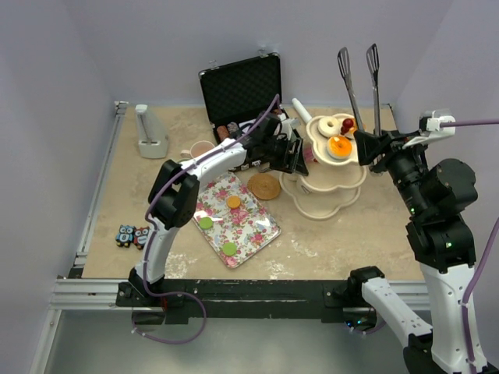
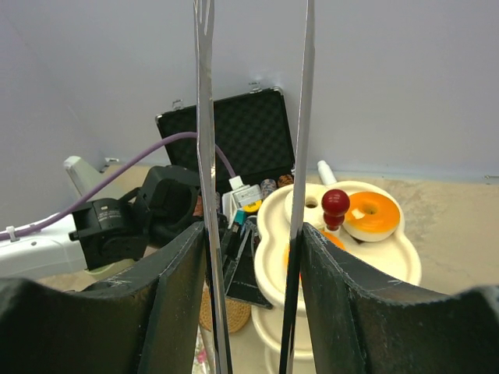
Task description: Serve the afternoon tea
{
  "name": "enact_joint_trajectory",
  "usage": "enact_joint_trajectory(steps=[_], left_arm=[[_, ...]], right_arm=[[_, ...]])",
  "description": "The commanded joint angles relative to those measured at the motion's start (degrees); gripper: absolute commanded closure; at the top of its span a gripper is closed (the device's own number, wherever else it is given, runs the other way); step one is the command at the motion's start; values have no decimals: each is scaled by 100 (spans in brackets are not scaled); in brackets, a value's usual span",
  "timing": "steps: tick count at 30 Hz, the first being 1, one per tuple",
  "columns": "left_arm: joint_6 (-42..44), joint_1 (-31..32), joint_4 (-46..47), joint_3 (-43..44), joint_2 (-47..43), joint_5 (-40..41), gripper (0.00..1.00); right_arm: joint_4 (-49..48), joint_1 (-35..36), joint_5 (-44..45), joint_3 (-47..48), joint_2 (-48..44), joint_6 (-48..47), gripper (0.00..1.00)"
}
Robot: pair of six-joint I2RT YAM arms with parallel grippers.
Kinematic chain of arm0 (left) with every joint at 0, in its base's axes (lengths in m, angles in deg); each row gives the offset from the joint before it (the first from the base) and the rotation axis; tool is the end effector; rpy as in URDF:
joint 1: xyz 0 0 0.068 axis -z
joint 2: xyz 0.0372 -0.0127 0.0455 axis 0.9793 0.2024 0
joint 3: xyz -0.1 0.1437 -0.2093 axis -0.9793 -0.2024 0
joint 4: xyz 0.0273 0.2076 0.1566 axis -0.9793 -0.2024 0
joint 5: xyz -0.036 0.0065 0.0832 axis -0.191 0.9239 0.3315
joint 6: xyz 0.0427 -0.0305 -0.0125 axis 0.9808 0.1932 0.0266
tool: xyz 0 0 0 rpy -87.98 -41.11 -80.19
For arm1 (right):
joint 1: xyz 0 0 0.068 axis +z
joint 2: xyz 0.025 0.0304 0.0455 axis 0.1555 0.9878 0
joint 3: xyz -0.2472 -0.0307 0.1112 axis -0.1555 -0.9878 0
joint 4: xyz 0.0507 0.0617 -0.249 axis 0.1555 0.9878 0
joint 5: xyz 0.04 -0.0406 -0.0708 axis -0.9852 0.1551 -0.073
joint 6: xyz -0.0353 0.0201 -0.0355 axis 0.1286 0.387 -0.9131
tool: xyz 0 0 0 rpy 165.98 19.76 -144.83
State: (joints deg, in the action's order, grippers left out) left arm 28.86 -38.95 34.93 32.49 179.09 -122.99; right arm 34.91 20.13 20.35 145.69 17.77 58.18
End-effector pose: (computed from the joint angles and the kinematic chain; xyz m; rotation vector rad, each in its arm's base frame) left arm 0.3789 -0.3373 0.2356 0.5175 2.4464 -1.2824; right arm 0.1037 0.0228 0.4912 -0.0320 1.4562 0.3806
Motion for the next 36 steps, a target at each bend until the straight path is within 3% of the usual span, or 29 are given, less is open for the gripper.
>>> enact_joint_trajectory(steps=[1, 6, 13, 17, 21, 24, 29, 33, 36], left_arm=[[676, -26, -221, 159, -351, 568, 18], [1334, -26, -459, 81, -939, 1631, 7], [2266, -53, 23, -1148, -2450, 3064, 1], [2479, -271, 630, -2115, -3303, 3163, 0], [1847, -1132, 1209, -3064, -3901, 2732, 0], [1468, -1808, 1588, -3723, -4349, 2819, 0], [1520, -2355, 1818, -4261, -4798, 3434, 0], [1372, -2793, 1537, -4147, -4869, 3918, 0], [924, -3242, 1684, -4357, -5009, 3638, 0]], right_arm=[[-97, 16, 179, 215, -66, -159, 49], [-18, 16, -22, 408, 47, -422, 48], [-106, 25, -874, 487, 434, -484, 50], [-53, 25, -1077, 496, 715, -528, 52], [-18, 103, -1297, 356, 997, -485, 54], [-79, 681, -939, 163, 1076, -301, 55], [-211, 2640, 511, -311, 1436, 445, 55], [-510, 3179, 645, -917, 1551, 912, 55], [-519, 3548, 777, -1243, 1682, 1229, 55]])
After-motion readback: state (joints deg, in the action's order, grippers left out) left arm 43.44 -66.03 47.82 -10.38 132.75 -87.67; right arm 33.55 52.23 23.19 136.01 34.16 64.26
